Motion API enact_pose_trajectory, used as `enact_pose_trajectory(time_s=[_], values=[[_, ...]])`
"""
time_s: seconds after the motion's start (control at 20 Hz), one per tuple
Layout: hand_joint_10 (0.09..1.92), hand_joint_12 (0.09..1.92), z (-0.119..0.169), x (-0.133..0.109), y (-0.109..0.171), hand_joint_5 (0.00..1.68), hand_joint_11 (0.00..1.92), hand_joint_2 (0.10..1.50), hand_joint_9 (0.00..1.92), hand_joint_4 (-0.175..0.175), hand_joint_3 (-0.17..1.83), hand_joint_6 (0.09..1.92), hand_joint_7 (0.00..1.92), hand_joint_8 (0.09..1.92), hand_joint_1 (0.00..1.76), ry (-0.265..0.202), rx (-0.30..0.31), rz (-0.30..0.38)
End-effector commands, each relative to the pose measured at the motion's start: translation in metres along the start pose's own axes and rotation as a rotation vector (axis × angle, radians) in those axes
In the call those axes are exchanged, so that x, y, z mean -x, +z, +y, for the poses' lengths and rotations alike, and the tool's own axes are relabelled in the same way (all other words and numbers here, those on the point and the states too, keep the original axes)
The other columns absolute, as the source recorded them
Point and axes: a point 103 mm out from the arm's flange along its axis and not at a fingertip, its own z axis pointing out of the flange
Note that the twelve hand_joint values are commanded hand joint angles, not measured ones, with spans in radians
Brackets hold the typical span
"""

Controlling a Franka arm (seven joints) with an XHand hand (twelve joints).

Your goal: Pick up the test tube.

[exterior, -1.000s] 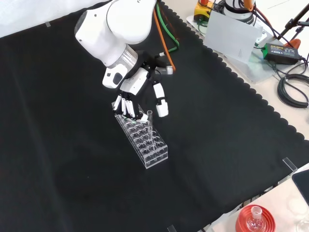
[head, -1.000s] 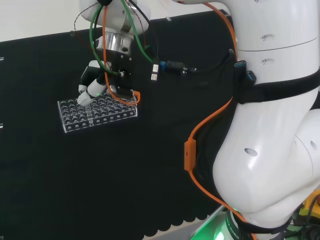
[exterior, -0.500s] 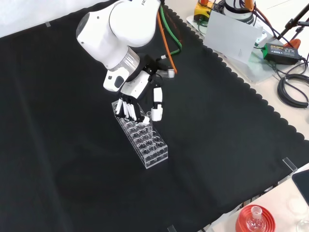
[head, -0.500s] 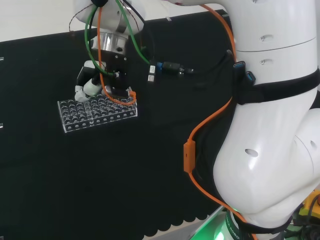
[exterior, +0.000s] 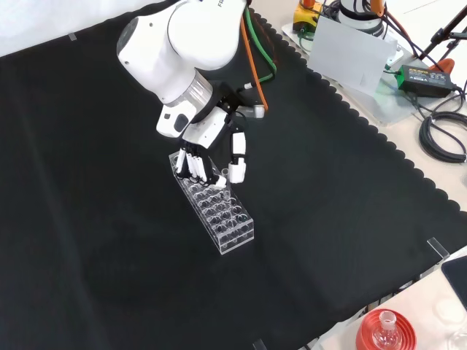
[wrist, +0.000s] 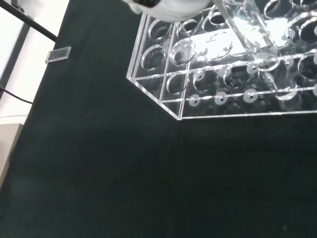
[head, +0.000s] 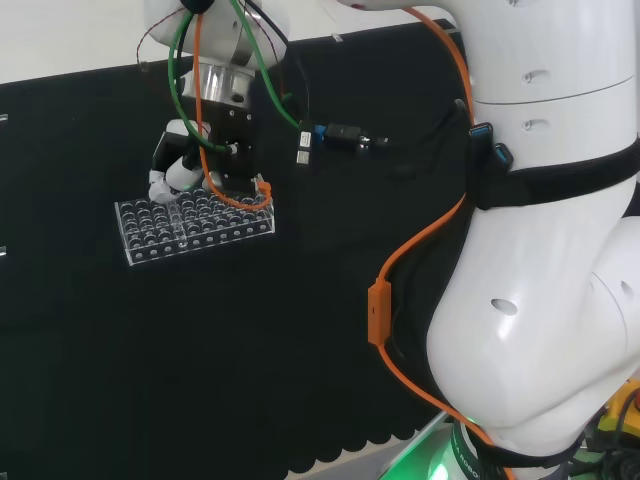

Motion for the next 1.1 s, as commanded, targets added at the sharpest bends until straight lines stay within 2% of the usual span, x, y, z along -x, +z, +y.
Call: enact_pose_trajectory(time_s=[0.05,0.2,1.1], values=[[0.63,1.45,-0.003,0.0021,-0.0041,1.12,0.4,1.02,0.93,-0.17,0.04,0.77,1.18,0.72,1.27,0.013,0.025,-0.01],[0.61,1.43,-0.0039,0.0012,-0.0057,1.14,0.42,1.02,0.96,-0.175,0.03,0.74,1.19,0.71,1.29,0.02,0.044,-0.016],[0.57,1.39,-0.0045,-0.0048,-0.0126,1.2,0.48,1.0,1.04,-0.175,0.02,0.63,1.25,0.6,1.3,-0.014,0.042,-0.041]])
